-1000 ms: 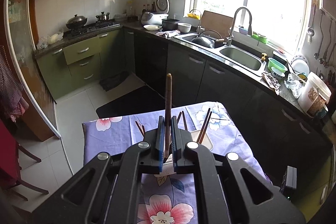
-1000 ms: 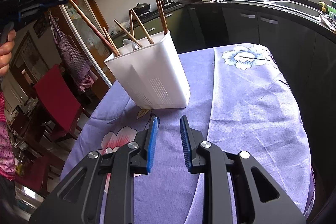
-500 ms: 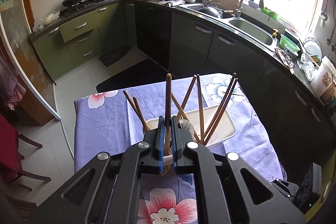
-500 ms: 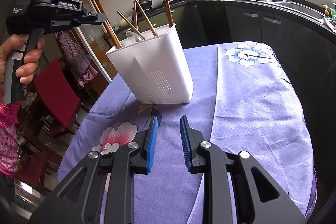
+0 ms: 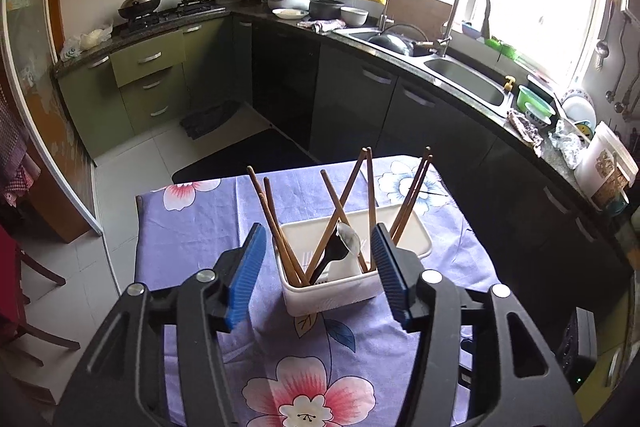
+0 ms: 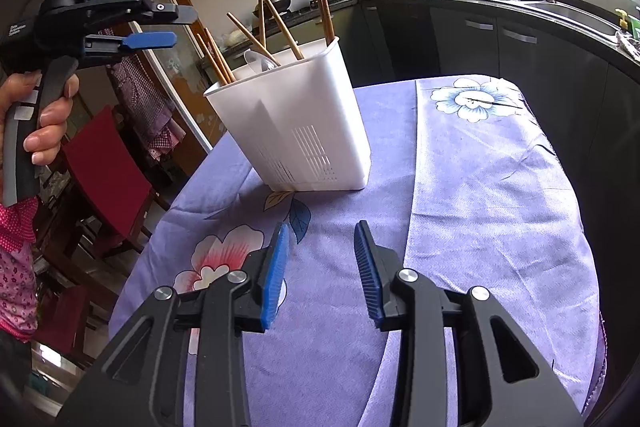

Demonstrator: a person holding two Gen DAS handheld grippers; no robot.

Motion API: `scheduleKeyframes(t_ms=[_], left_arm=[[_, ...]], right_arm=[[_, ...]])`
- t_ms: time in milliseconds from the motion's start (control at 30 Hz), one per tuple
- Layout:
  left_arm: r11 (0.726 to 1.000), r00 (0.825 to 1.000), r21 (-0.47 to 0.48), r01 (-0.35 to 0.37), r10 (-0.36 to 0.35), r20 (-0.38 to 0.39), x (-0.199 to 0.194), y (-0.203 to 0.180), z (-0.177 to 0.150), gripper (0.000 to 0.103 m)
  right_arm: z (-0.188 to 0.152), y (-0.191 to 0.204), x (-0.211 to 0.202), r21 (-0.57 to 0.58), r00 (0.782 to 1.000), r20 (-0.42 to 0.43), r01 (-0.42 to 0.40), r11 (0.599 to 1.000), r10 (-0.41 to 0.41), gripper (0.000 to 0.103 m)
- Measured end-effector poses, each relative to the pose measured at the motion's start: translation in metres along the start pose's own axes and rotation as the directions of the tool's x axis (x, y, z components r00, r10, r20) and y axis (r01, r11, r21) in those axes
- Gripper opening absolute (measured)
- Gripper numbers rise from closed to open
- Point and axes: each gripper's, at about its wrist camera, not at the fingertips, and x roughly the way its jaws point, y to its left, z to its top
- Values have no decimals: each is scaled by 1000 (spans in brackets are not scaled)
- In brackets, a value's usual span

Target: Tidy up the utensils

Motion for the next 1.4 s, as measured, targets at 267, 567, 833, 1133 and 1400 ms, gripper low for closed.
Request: scheduleKeyframes(t_ms=[267,567,833,1133,1400], left_arm=[[996,989,-44,73,-67,134,-57,12,-55,77],[999,976,-30,10,-4,218,-85,6,-137,96],[999,975,-35,-14,22,220,-84,0,-176,96],[997,975,-32,-72,77,209,-71,-7,-199,96],[995,964,-29,-92,96,248,-98,-17,-210,96]], right_arm=[[-3,-4,-14,2,999,13,29,1000,-29,40],[-6,-2,-25,-16,995,40,91,996,-90,51],[-6,0,-43,-30,987,108,125,992,-122,85],[-20,13,-79,-69,961,198,211,975,-194,98],[-41,39,-132,-121,929,295,269,956,-224,98]])
